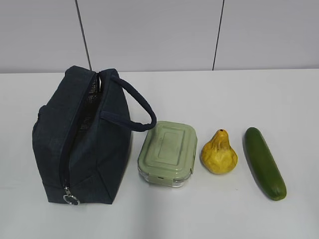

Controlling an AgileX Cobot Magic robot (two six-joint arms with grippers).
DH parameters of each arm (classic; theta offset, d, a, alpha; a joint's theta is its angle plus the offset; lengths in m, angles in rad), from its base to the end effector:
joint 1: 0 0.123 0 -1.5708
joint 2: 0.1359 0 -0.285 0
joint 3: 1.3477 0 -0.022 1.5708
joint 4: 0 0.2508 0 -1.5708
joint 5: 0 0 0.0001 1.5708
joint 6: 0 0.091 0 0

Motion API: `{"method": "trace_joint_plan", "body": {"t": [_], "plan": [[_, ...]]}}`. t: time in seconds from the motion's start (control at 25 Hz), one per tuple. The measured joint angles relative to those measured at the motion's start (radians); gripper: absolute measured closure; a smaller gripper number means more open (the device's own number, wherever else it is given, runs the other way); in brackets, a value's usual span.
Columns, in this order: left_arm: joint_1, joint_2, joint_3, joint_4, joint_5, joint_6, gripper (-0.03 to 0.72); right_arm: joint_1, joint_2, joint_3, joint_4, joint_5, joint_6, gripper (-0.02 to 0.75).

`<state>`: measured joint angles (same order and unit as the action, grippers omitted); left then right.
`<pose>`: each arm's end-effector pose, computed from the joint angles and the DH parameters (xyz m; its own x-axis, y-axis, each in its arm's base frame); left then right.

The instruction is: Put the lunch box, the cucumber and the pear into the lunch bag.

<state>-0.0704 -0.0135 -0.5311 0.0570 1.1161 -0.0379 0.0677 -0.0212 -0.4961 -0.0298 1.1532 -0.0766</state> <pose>-0.0127 0.0056 0.2813 -0.4642 0.0199 -0.8855 0.0191 0.9997 0.0124 -0.0115 -0.0033 0.2687 -0.5143 -0.1236 -0.8487 -0.0903 0.9919 -0.0897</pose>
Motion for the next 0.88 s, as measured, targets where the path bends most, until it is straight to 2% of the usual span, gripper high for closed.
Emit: {"method": "trace_joint_plan", "body": {"t": [0.88], "plan": [[0.0, 0.0, 0.0, -0.001, 0.0, 0.0, 0.446, 0.0, 0.0, 0.0, 0.0, 0.0, 0.0, 0.313]]}}
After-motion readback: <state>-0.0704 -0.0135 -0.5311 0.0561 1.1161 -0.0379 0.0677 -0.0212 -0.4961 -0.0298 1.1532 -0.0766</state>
